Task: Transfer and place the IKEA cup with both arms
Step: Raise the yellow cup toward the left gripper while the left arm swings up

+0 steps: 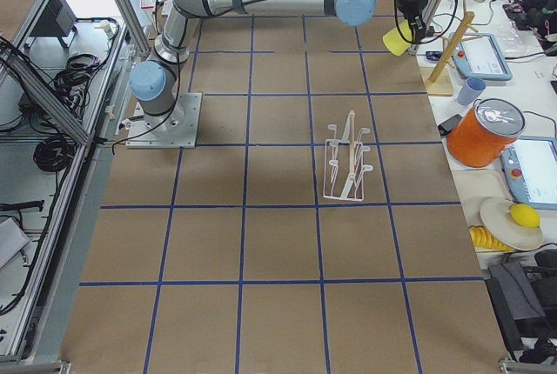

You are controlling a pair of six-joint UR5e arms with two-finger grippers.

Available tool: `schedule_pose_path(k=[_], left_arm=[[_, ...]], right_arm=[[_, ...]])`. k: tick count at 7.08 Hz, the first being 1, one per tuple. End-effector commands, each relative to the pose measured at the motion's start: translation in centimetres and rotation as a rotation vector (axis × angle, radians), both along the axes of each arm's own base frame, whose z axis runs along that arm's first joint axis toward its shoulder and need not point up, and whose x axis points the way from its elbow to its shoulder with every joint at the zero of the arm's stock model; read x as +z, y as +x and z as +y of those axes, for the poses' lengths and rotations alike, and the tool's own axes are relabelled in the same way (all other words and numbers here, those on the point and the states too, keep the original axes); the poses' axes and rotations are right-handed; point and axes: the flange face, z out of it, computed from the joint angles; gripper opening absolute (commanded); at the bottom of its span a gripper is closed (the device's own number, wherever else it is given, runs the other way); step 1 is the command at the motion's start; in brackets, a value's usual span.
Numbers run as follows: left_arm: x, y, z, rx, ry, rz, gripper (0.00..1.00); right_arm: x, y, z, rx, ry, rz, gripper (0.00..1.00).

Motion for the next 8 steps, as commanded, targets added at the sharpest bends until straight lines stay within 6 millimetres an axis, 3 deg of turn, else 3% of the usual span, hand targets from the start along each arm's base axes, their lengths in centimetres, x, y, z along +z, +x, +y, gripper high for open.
schedule_pose_path(k=[1,2,3,5,6,8], left_arm=[[0.3,-0.5,0.1,0.000,-0.012,0.071,1.00],[0.7,0.4,0.0,0.025,-0.022,0.124,1.00],[1.2,2.5,-0.2,0.082,-0.052,0.257,1.00],[1.6,7.2,-1.3,0.152,-0.138,0.570,1.00],[1.7,8.0,-1.6,0.164,-0.186,0.737,1.00],[1.0,9.1,-2.3,0.163,-0.281,1.015,1.00]], right_arm=[[4.3,11.1,3.6,-0.037,0.029,-0.219,0.00],[5.0,15.8,5.0,-0.086,0.075,-0.272,0.00],[5.6,18.3,6.3,-0.116,0.108,-0.318,0.00],[5.8,19.4,6.8,-0.132,0.176,-0.451,0.00],[5.7,19.5,7.4,-0.142,0.192,-0.464,0.00],[0.2,19.7,7.2,-0.116,0.206,-0.540,0.00]])
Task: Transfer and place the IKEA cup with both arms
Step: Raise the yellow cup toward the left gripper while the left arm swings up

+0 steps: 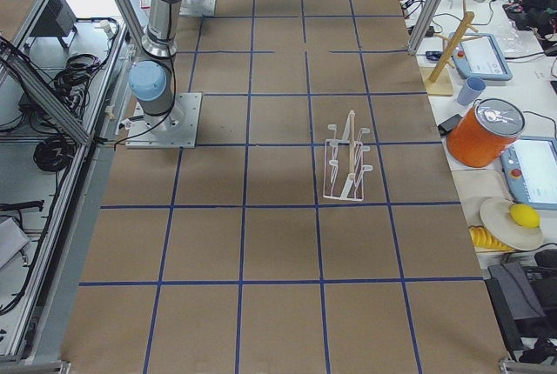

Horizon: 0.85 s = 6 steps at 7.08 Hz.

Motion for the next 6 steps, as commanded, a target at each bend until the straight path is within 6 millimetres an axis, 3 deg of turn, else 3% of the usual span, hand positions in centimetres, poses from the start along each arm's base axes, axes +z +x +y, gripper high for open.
schedule_pose_path(k=[1,2,3,4,5,6], left_arm=[[-1.6,-0.2,-1.1,-0.002,-0.133,0.298,1.00],[-2.6,-2.6,-1.8,-0.050,-0.217,0.373,1.00],[-4.1,-5.7,-1.3,-0.110,-0.241,0.397,1.00],[-5.3,-7.2,-0.8,-0.141,-0.279,0.432,1.00],[-5.9,-8.7,0.3,-0.177,-0.329,0.514,1.00],[-6.3,-9.3,1.9,-0.208,-0.410,0.582,1.00]], right_arm=[[-5.3,0.3,1.3,-0.056,-0.025,-0.085,0.00],[-4.8,0.7,4.3,-0.126,0.004,-0.204,0.00],[-5.3,1.0,7.4,-0.172,0.037,-0.290,0.00],[-6.7,0.7,10.2,-0.198,0.035,-0.336,0.00],[-7.9,1.2,12.1,-0.200,0.112,-0.448,0.00],[-7.9,1.6,12.6,-0.250,0.162,-0.536,0.00]])
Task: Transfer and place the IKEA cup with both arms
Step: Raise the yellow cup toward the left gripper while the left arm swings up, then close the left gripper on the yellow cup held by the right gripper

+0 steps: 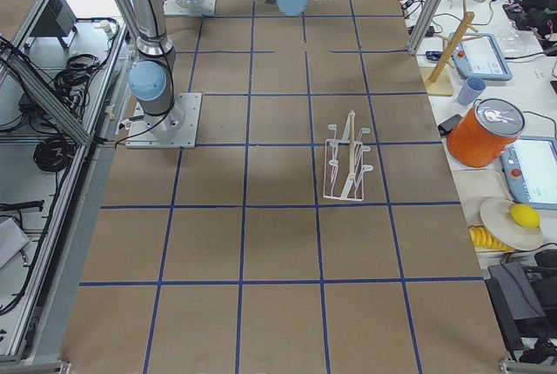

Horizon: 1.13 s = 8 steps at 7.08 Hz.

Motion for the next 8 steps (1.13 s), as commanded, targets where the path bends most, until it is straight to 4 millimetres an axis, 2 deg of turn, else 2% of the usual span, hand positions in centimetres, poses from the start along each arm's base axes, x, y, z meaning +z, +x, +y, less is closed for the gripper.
schedule_pose_path(k=[1,3,4,5,7,8], left_arm=[[-0.4,-1.4,2.3,-0.049,-0.159,0.098,1.00],[0.4,-2.2,2.7,-0.070,-0.294,0.049,1.00],[0.2,-3.2,2.9,-0.057,-0.371,-0.080,1.00],[0.3,-5.3,3.4,-0.069,-0.371,-0.146,1.00],[-0.1,-5.6,2.9,-0.075,-0.358,-0.143,1.00],[1.0,-4.5,2.7,-0.051,-0.370,-0.149,0.99]], right_arm=[[-1.0,0.6,1.7,-0.008,0.084,-0.173,0.00],[-1.2,1.0,2.0,0.018,0.135,-0.220,0.00],[-1.2,1.1,2.0,0.003,0.185,-0.241,0.00],[-1.1,1.3,2.3,0.016,0.215,-0.267,0.00],[-1.4,1.5,2.1,0.016,0.237,-0.275,0.00],[-1.6,1.6,2.0,0.014,0.247,-0.276,0.00]])
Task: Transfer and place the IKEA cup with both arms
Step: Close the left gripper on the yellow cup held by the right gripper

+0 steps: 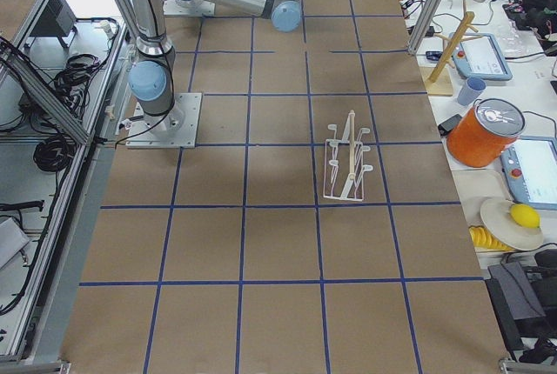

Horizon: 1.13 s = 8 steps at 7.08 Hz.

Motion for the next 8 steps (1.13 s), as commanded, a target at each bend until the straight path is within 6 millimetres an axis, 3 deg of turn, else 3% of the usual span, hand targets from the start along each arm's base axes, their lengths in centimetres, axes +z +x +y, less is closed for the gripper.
schedule_pose_path(k=[1,4,8], left_arm=[[0.6,3.6,-1.2,0.078,0.011,0.002,0.96],[-0.9,5.1,-2.9,0.151,0.057,-0.065,0.94],[-1.9,1.8,-4.0,0.109,0.129,-0.074,0.93]], right_arm=[[-0.3,0.1,-0.2,0.000,0.016,-0.003,0.00],[-0.7,0.0,-0.5,0.000,0.021,-0.004,0.00],[-0.1,0.1,-0.4,0.015,0.012,-0.018,0.00]])
